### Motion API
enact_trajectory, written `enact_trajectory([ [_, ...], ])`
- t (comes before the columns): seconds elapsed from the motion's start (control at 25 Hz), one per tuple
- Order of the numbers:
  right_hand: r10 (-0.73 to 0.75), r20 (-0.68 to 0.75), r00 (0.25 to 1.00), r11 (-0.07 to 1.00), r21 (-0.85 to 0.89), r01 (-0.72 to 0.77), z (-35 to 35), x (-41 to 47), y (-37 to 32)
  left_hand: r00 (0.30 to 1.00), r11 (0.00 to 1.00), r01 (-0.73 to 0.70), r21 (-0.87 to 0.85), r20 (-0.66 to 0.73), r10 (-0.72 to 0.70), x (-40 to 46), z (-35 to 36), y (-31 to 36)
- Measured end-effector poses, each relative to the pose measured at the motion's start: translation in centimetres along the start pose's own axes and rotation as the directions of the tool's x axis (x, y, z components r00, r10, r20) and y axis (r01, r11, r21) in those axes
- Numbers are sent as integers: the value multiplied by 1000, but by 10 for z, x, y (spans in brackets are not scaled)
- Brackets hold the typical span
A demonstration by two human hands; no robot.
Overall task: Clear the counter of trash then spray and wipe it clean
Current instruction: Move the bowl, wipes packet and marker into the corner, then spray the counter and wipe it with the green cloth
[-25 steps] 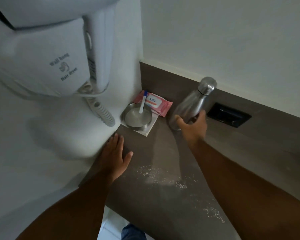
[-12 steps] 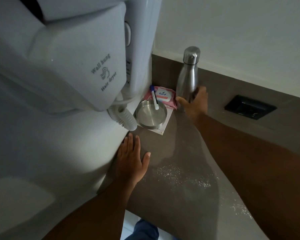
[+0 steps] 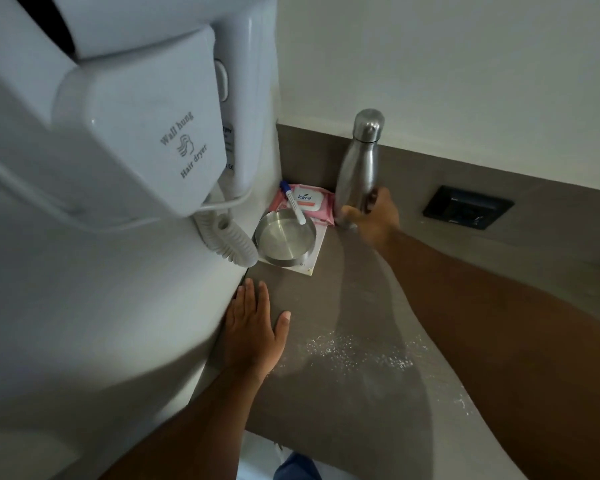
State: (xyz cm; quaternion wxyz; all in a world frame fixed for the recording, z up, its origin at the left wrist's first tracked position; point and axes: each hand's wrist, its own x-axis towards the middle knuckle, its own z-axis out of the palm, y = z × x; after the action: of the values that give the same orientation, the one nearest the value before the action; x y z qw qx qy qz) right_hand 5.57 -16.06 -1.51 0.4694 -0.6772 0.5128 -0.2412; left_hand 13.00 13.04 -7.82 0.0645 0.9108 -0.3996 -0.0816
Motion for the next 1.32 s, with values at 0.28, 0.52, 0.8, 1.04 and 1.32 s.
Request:
enact_trajectory([
  [0.28,17,49,999,1000,17,-18,-17,-12,9,997,996,32,-80,71,-26,0,-15,7],
  [0.52,80,110,991,975,196,-101,-109,-127,51,986,989,-135,-61,92,140,-14,-20,69],
  [0.8,211,-222,952,977,71,-200,-278,-230,159,797,812,-565,-145,157,583,-34,21,308],
  [1.04,234,-553,799,971,95,-218,-418,-274,238,646,674,-724,-144,201,737,-45,61,463],
  [1.32,120,-624,772,993,80,-89,-559,-212,253,704,702,-708,79,155,693,-46,102,512],
])
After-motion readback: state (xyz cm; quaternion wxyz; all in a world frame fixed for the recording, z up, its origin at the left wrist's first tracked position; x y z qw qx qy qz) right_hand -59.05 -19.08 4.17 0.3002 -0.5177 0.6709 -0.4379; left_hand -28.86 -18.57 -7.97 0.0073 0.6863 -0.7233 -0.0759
